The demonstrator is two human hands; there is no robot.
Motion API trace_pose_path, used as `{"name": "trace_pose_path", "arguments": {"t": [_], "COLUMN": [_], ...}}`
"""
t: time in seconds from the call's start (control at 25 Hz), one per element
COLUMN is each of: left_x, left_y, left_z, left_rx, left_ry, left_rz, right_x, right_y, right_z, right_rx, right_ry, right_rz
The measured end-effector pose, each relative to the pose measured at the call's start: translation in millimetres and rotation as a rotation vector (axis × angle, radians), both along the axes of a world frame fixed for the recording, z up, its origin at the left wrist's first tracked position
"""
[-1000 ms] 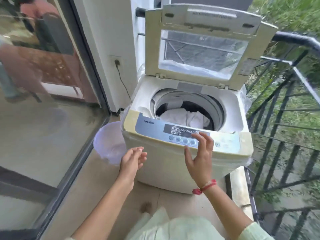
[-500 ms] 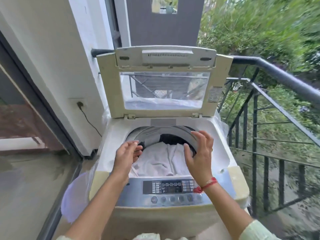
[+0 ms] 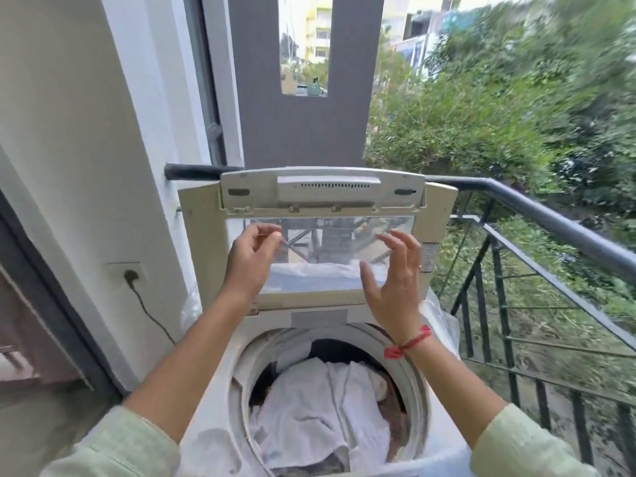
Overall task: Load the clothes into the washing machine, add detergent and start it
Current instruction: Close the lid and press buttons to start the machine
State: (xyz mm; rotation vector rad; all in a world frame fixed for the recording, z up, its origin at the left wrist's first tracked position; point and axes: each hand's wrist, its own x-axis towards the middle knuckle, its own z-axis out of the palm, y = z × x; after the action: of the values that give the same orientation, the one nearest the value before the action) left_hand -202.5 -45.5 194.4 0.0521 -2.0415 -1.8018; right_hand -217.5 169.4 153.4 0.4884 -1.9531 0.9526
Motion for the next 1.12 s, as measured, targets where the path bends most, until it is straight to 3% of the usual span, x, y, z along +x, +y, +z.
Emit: {"name": "trace_pose_path", "arguments": {"t": [0.2,0.32,0.56,0.68,0.8,1.0,1.12], "left_x": [-39.0,-63.4,-114.7,-119.7,-109.5,-66.2,-30.3], "left_y": [-7.7,-6.5,-9.5,-10.8,-10.4,-11.8,-12.9], "left_z": [49.0,66.0,56.0,52.1,52.2,57.7,57.5], "left_rx": [-0.454,-0.765,-1.22,-1.294,-1.259,-1.115,-1.183], "left_ry": [0.259,0.365,-0.087,-0.159,-0.116,0.104,0.094], "left_rz": [0.188,0.325,0.219,0.199,0.215,0.274,0.206], "right_x": [-68.2,-105.0,-157.2,-163.4,-151.9,-97.6,-52.5], "right_y": [-7.3,-17.0,-26.9,-24.8,-22.5,-11.4,-4.0], "right_z": [56.6,91.0,103.1,104.3,108.2,97.9,81.6], "right_rx": [0.088,0.265,0.578,0.617,0.662,0.645,0.585], "right_ry": [0.146,0.045,-0.329,-0.449,-0.485,-0.369,-0.293], "right_rz": [-0.161,-0.337,-0.328,-0.266,-0.249,-0.263,-0.289]}}
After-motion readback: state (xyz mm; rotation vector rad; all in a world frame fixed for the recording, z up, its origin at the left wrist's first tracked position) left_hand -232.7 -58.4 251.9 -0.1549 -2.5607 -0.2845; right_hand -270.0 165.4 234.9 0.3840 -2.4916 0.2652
